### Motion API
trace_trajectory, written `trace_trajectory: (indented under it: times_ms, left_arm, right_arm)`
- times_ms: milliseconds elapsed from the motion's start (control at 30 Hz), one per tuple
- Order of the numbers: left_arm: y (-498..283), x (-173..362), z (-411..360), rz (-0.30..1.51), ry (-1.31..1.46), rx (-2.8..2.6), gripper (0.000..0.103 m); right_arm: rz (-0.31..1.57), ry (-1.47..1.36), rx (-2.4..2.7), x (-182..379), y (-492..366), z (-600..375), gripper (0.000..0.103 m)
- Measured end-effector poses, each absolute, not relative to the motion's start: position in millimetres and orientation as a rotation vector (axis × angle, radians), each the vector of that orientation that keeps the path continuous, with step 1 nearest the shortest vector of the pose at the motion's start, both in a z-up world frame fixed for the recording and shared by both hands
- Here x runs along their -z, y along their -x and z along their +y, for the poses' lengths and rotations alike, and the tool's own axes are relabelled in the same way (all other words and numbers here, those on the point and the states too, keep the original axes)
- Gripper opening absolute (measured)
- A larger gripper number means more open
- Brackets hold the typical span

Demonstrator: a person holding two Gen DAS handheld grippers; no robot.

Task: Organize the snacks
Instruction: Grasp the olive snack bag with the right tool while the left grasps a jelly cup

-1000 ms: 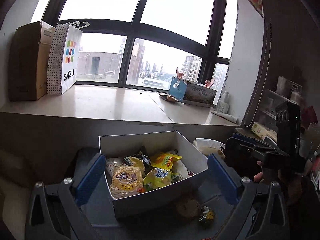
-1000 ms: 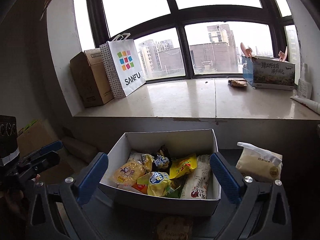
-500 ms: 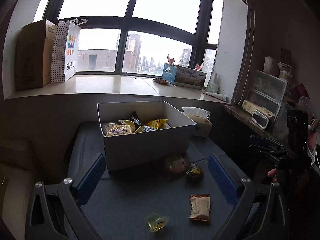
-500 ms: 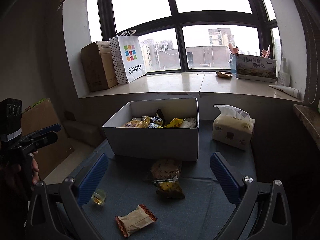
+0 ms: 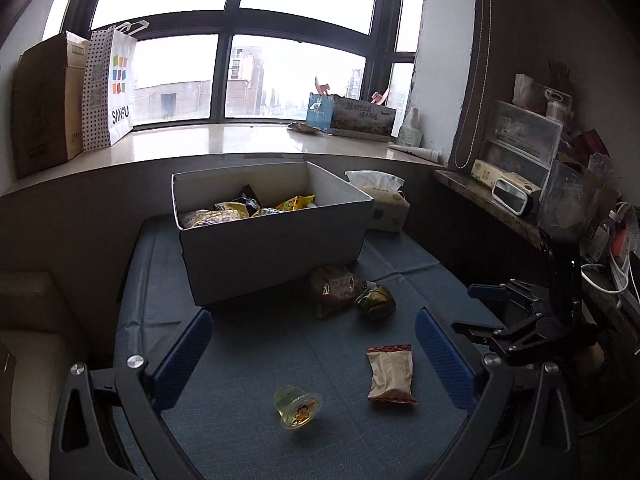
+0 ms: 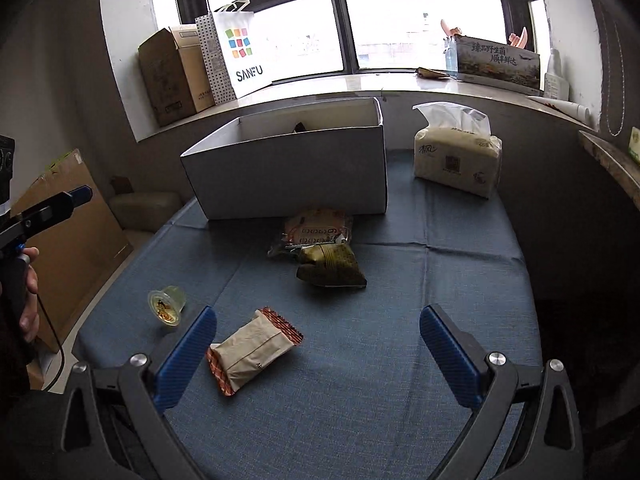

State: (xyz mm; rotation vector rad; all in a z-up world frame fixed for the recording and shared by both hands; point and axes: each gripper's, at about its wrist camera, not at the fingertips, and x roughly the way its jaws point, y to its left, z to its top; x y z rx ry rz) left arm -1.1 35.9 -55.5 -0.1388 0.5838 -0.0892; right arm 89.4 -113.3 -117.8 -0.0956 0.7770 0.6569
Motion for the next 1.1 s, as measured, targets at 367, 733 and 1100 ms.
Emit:
trace_trajectory:
  times_ms: [367,733,1100]
  left_arm:
    - [2.3,83.1,26.6,0.687,0.056,0.118,0.103]
    - [1.8,95.9,31.8,0.729,0.065,0.126,0.103]
    - [-26.5,145.6,33.5,0.902,0.027,0.110,0.103]
  right_arm:
    - [0.913,0.211,-0.631,163.0,-163.4,-56.9,0.103]
    - [0.944,0.237,-0.647,178.4,-180.6,-39.9,0.059]
    - [0.860,0.100,-0.711,132.4,-135.4,-80.0,0.058]
